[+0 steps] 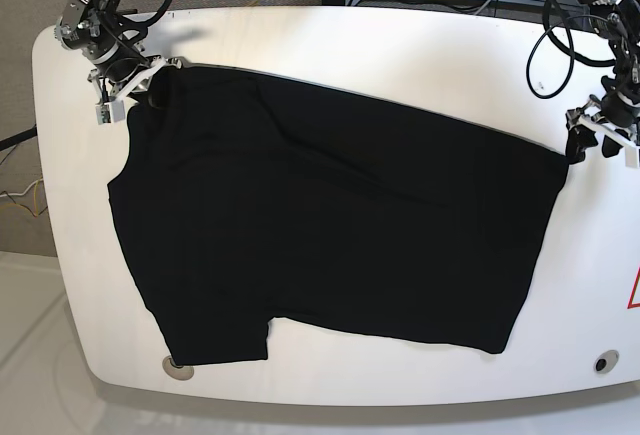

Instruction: Fold the T-shirt properly

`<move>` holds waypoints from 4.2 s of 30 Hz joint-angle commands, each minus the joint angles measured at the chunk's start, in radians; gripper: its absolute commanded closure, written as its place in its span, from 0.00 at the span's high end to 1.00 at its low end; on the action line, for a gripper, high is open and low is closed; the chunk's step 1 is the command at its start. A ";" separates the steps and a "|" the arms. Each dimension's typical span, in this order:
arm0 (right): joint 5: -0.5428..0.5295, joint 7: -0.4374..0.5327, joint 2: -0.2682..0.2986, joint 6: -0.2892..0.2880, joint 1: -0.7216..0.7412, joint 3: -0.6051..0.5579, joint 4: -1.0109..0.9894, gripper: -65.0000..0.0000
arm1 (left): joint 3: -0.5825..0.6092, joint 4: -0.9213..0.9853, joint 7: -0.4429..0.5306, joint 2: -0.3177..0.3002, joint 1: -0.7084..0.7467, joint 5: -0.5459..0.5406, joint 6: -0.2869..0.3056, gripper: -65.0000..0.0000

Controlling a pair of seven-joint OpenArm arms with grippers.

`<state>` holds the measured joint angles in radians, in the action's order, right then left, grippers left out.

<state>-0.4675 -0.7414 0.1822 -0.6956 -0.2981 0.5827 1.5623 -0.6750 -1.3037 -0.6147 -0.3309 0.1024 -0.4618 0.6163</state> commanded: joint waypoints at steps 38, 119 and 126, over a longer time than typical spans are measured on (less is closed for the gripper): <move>0.002 0.006 0.033 0.001 0.003 0.006 0.011 0.06 | 0.150 0.421 0.252 0.005 -0.194 0.139 0.072 0.72; 0.002 0.006 0.024 0.001 -0.059 0.010 0.010 0.06 | 0.226 0.287 0.192 0.019 0.075 0.139 -0.020 0.03; 0.003 0.006 0.033 0.001 -0.072 0.012 0.010 0.06 | 0.225 0.287 0.192 0.019 0.152 0.139 -0.020 0.03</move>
<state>-0.4801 -0.7094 0.2020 -0.6971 -0.3641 0.5896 1.5635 -0.4576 -1.0473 -0.2024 -0.3119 0.1925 -0.4931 0.6693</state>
